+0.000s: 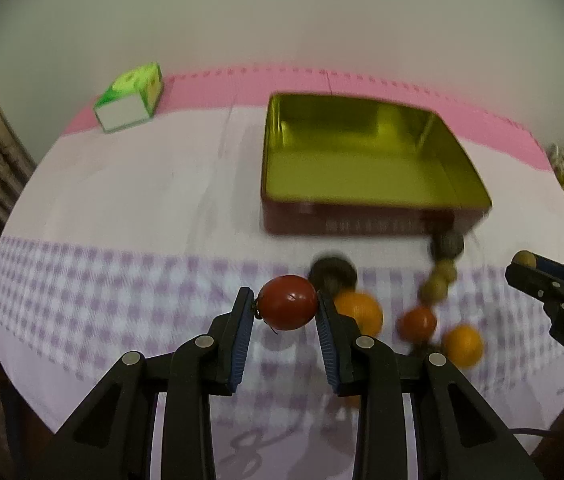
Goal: Organize fruits
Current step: 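Carry the red tomato with the left gripper while the right carries the brown fruit over the tin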
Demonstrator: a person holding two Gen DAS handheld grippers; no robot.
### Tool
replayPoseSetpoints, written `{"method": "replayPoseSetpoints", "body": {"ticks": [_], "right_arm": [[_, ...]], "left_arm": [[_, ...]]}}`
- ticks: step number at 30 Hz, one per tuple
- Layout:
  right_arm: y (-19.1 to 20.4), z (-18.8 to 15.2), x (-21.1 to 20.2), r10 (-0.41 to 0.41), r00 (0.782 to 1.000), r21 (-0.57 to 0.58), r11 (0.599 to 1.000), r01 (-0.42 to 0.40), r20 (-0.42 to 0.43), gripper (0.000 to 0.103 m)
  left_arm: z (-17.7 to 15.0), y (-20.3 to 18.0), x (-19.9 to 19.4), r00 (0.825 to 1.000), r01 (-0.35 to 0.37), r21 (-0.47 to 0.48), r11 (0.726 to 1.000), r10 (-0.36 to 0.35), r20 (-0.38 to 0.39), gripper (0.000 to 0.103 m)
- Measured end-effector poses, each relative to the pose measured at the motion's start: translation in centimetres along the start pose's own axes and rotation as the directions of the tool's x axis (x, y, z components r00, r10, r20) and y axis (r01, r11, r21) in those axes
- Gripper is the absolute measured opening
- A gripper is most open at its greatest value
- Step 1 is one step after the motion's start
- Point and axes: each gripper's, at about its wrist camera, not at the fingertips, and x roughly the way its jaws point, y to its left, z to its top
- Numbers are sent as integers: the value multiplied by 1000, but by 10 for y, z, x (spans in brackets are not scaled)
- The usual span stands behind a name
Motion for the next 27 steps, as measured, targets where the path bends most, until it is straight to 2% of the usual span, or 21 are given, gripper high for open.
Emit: {"method": "replayPoseSetpoints", "body": {"ticks": [3, 6, 13, 19, 27], "right_arm": [[-3, 18, 3, 4, 1000, -1, 1000, -4, 20, 24], [-4, 37, 11, -6, 999, -2, 1000, 6, 48, 24], [-10, 67, 38, -20, 999, -2, 1000, 20, 43, 24], [-14, 70, 59, -18, 1000, 18, 1000, 18, 2, 24], [-18, 76, 76, -17, 999, 20, 1000, 18, -28, 24]], "left_arm": [[33, 0, -1, 999, 10, 10, 1000, -10, 45, 32], [43, -2, 3, 997, 11, 21, 1000, -12, 77, 32], [82, -4, 42, 995, 73, -6, 997, -73, 64, 32], [86, -23, 69, 997, 66, 43, 997, -68, 26, 32], [83, -28, 88, 1000, 30, 68, 997, -29, -10, 32]]}}
